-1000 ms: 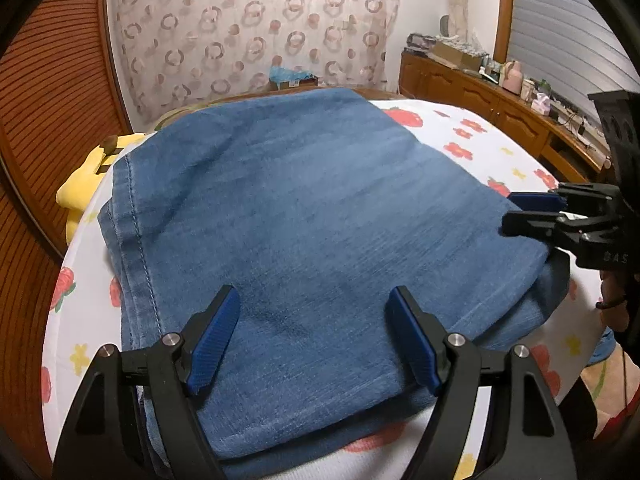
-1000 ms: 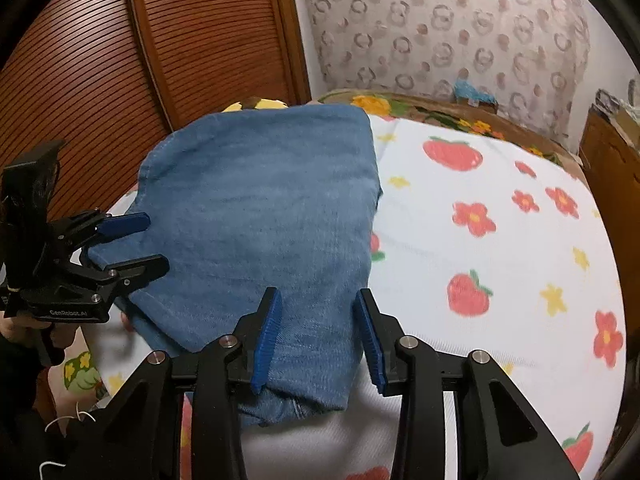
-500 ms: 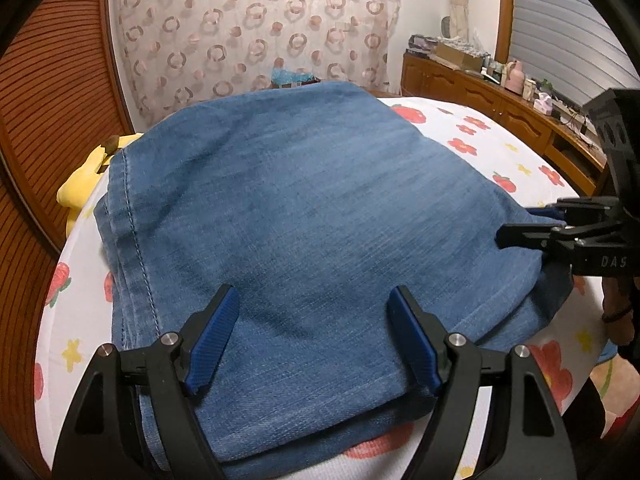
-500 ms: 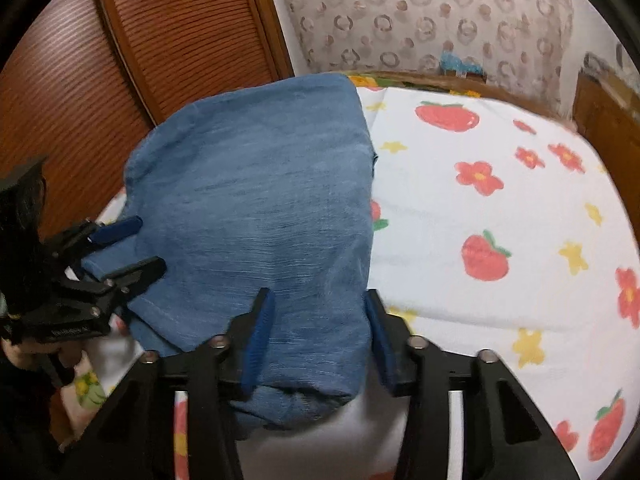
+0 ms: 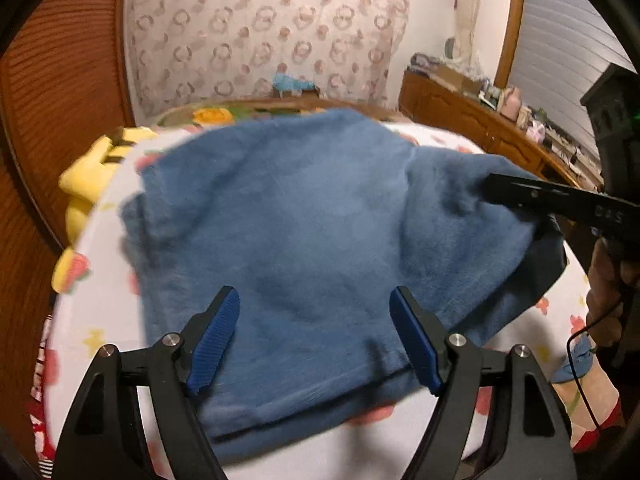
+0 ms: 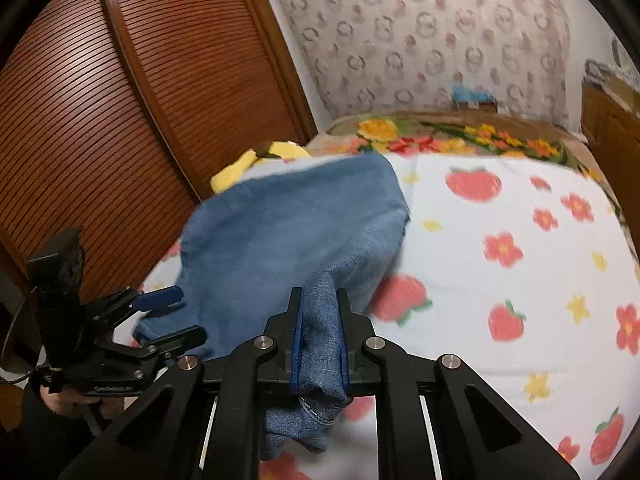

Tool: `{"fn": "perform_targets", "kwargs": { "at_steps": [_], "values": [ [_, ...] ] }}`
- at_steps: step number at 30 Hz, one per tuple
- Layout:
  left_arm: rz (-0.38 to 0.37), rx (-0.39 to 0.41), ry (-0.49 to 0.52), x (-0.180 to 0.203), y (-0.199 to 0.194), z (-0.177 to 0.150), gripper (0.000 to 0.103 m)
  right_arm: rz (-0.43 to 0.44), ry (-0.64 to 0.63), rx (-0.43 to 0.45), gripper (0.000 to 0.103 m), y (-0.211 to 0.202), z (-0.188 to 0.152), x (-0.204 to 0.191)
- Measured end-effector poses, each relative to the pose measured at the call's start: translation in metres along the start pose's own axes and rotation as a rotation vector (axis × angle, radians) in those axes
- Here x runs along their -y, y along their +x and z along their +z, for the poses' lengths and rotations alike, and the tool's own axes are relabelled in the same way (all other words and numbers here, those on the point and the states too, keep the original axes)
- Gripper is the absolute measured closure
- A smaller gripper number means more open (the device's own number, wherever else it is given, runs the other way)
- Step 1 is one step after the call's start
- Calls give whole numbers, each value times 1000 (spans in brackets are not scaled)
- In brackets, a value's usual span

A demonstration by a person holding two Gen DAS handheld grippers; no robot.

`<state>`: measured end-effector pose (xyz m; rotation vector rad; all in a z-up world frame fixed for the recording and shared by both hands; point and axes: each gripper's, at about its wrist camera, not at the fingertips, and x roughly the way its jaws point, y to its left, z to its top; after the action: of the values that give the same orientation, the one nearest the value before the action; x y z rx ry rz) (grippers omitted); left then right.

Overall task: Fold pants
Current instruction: 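Grasp the folded jeans with the right tool and flip it over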

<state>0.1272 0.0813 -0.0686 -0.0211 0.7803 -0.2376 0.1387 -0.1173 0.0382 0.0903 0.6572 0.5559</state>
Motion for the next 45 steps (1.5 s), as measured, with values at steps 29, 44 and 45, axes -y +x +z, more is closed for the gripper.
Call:
{"fn": "perform_targets", "kwargs": {
  "at_steps": [29, 44, 45],
  "values": [
    [207, 182, -193, -143, -120, 6, 25, 276, -348, -238, 91, 85, -70, -173],
    [177, 164, -175, -129, -105, 5, 25, 278, -295, -147, 75, 38, -66, -162],
    [176, 164, -173, -128, -105, 6, 25, 269, -304, -129, 74, 32, -65, -162]
  ]
}}
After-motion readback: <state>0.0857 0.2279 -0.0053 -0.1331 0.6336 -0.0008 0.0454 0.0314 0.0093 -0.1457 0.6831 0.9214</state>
